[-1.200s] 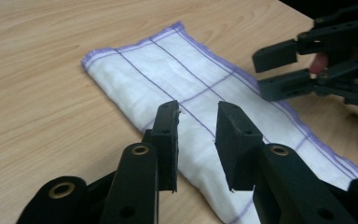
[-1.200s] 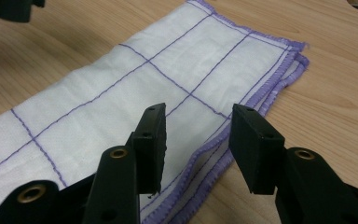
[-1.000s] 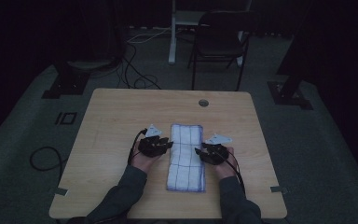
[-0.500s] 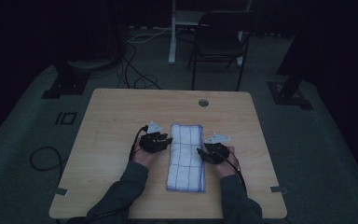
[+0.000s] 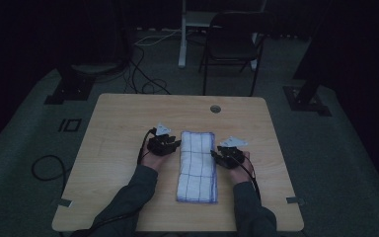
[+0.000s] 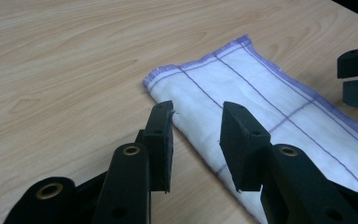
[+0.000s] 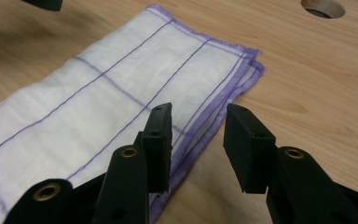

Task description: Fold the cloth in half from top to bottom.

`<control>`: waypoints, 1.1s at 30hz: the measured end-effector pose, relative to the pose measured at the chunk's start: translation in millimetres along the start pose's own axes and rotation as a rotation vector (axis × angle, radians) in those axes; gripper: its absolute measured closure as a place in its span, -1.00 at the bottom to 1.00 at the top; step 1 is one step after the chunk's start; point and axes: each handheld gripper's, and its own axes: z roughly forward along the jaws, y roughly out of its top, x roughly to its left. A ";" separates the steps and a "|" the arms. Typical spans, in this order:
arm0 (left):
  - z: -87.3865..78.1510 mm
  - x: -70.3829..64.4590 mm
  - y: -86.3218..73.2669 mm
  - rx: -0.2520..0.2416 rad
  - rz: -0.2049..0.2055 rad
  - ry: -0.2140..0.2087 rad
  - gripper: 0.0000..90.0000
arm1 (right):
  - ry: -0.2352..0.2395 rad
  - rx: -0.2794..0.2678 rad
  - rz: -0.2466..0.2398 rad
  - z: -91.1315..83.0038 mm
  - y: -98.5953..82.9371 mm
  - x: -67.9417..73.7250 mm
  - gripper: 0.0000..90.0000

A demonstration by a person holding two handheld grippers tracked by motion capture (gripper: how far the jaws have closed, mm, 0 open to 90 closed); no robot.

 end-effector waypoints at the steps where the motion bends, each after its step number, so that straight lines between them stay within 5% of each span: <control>1: 0.0 0.0 0.0 0.000 0.000 0.000 0.43 | 0.000 0.000 0.000 0.0 0.0 0.0 0.39; 20: 29.4 8.1 3.3 0.042 -0.033 0.042 0.36 | -0.015 -0.028 0.044 27.4 24.4 -12.6 0.36; 27: 45.0 9.7 4.5 0.067 -0.046 0.071 0.33 | -0.009 -0.014 0.116 37.6 22.8 -27.8 0.32; 33: 54.1 13.3 4.4 0.077 -0.071 0.087 0.30 | -0.014 0.012 0.109 47.3 26.1 -33.3 0.29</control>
